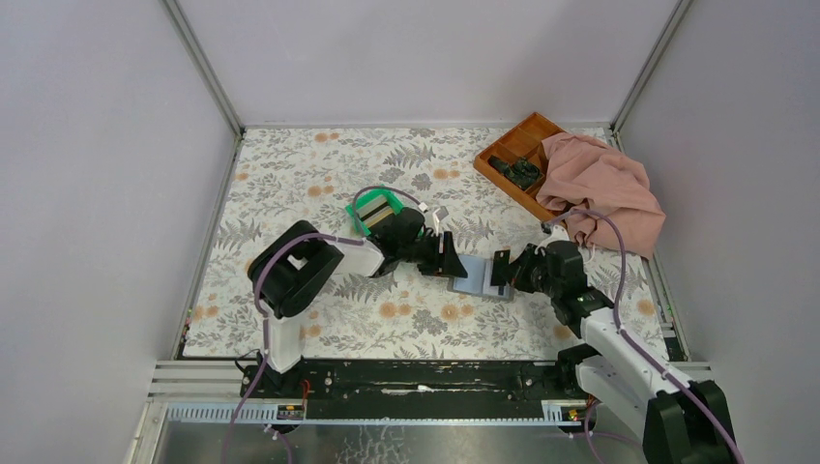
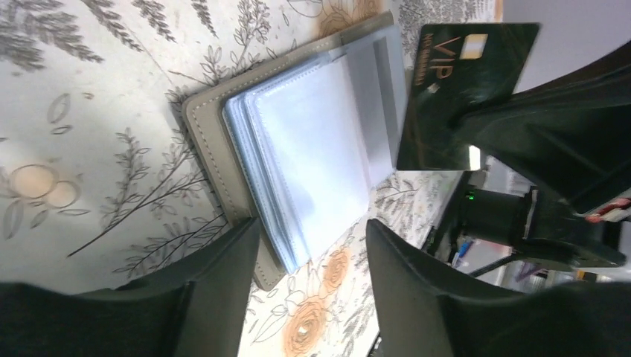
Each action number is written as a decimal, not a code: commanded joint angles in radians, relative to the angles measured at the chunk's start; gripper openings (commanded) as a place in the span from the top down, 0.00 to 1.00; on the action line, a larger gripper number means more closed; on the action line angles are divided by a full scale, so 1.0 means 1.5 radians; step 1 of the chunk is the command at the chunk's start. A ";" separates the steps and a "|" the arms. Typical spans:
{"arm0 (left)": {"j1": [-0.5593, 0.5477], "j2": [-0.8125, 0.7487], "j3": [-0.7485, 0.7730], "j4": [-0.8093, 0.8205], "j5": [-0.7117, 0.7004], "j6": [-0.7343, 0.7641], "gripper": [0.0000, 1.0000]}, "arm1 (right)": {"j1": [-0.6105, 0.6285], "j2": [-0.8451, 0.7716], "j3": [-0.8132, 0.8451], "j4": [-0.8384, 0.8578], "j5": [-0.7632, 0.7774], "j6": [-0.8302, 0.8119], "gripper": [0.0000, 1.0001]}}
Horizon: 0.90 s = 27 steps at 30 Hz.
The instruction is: Take the credit cards out of the card holder
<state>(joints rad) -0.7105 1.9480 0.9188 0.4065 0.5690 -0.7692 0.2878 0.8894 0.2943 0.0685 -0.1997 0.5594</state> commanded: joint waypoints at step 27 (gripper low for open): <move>-0.019 -0.253 -0.109 0.115 0.164 0.155 0.46 | 0.020 -0.149 0.014 -0.003 -0.471 -0.019 1.00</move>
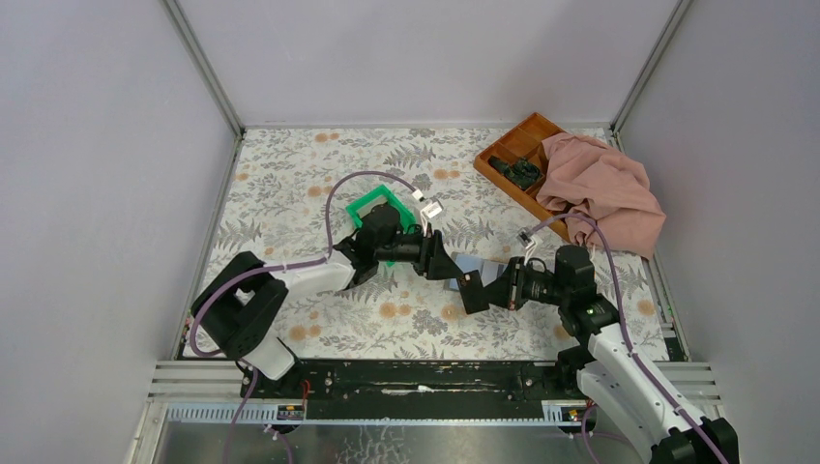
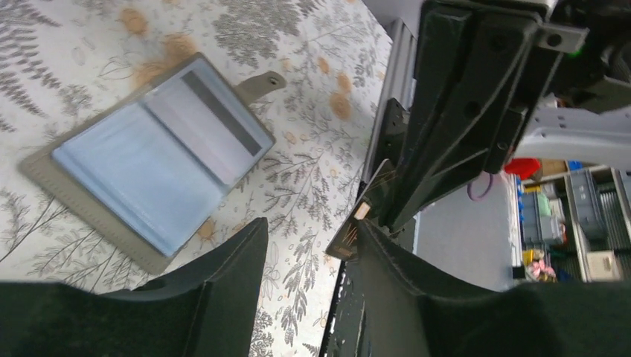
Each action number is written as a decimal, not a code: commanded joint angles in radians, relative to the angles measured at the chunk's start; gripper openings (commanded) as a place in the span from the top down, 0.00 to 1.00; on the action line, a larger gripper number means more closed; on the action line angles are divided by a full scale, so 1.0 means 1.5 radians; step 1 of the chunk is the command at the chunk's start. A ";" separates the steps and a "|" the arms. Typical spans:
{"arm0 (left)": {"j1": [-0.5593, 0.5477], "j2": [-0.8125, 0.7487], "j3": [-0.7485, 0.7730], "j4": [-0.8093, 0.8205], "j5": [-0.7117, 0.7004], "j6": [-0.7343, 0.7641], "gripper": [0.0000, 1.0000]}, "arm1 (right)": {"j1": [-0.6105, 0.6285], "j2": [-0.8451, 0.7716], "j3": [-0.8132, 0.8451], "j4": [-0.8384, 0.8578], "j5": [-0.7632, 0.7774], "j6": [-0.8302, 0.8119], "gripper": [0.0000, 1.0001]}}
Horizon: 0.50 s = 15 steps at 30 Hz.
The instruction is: Take the credit cards out of the card holder
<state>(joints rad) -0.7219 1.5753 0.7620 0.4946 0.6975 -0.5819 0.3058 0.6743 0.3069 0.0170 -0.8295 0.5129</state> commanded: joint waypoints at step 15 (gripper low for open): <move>-0.051 -0.014 0.005 0.058 0.164 0.072 0.88 | 0.017 0.012 0.000 0.063 -0.090 0.037 1.00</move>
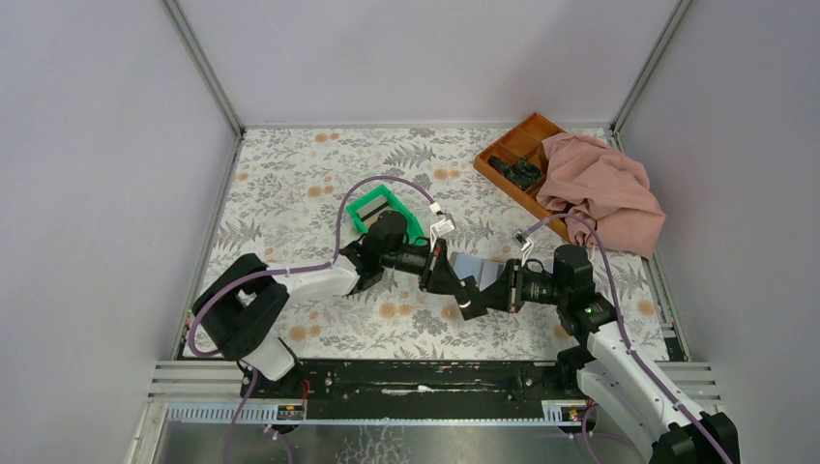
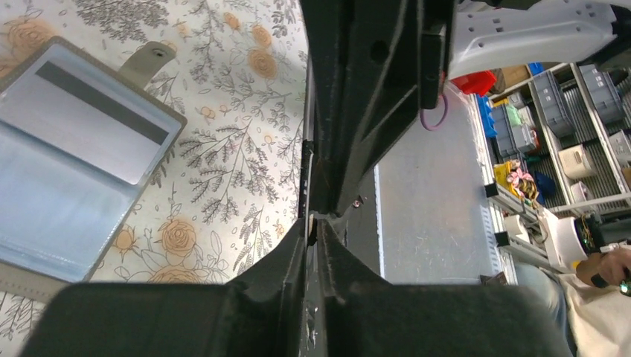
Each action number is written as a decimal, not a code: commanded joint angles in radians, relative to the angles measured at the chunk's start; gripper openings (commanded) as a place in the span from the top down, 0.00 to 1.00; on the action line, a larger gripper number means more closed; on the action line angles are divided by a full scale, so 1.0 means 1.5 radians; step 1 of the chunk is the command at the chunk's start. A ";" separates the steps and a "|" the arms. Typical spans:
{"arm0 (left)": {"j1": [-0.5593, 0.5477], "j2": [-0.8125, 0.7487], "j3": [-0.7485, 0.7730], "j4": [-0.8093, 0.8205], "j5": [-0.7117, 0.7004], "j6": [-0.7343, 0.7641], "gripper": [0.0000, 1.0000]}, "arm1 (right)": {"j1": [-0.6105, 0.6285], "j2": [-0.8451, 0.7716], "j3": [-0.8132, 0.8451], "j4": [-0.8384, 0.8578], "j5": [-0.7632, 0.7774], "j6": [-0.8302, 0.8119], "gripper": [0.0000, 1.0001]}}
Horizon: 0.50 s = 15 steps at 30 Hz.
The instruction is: Take the credit cards out of the card holder
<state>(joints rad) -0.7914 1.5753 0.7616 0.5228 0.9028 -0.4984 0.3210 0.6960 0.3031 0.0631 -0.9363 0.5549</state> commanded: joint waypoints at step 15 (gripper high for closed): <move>0.020 -0.099 -0.140 0.399 -0.070 -0.182 1.00 | 0.006 -0.175 0.004 -0.005 0.170 -0.016 0.51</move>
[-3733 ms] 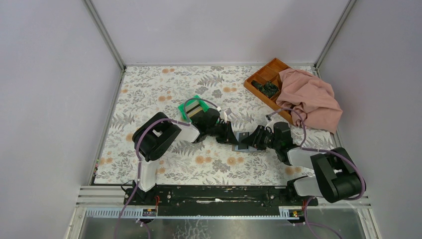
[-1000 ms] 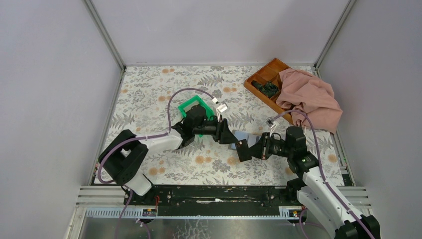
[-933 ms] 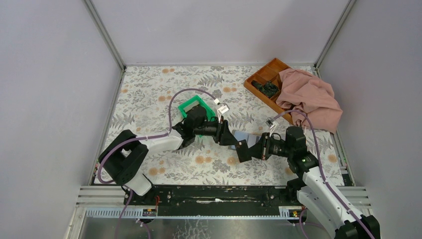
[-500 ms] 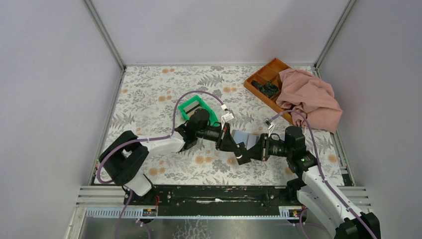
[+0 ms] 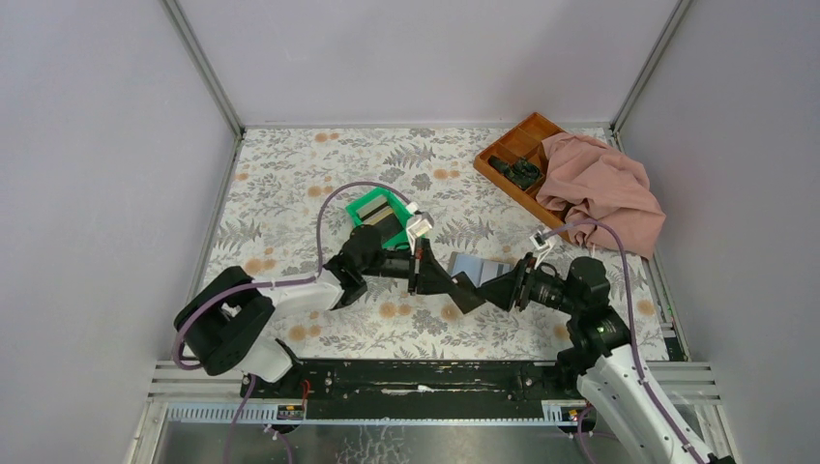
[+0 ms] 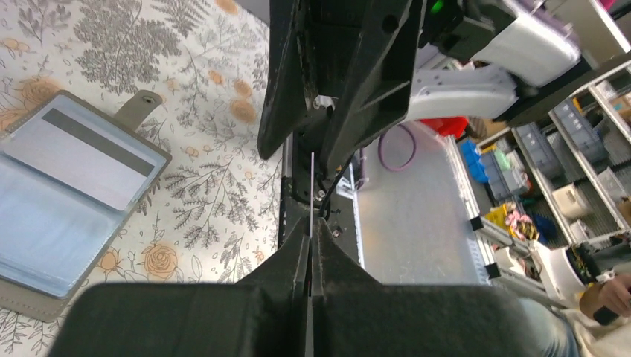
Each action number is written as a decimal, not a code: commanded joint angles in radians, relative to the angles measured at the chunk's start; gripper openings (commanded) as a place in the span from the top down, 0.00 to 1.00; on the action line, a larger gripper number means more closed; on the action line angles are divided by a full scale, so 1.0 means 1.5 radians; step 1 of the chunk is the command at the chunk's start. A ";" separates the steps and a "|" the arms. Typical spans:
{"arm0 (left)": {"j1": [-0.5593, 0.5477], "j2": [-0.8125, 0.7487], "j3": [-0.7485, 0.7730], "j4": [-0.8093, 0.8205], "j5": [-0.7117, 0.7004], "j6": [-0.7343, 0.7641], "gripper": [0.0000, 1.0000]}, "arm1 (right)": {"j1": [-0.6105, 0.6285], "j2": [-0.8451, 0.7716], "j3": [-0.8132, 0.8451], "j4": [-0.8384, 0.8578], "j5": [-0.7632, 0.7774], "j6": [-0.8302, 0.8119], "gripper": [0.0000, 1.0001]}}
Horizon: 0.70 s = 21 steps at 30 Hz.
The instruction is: Take the credit cards out of the card holder
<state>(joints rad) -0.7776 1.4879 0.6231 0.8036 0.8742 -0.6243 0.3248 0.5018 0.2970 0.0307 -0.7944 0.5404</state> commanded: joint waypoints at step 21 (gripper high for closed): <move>0.011 -0.094 -0.141 0.342 -0.213 -0.147 1.00 | 0.004 0.015 -0.036 0.314 -0.032 0.119 0.64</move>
<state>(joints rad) -0.7628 1.3388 0.4015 1.1995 0.6018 -0.8288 0.3264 0.5163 0.2615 0.3855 -0.7822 0.6731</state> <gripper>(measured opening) 0.012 0.369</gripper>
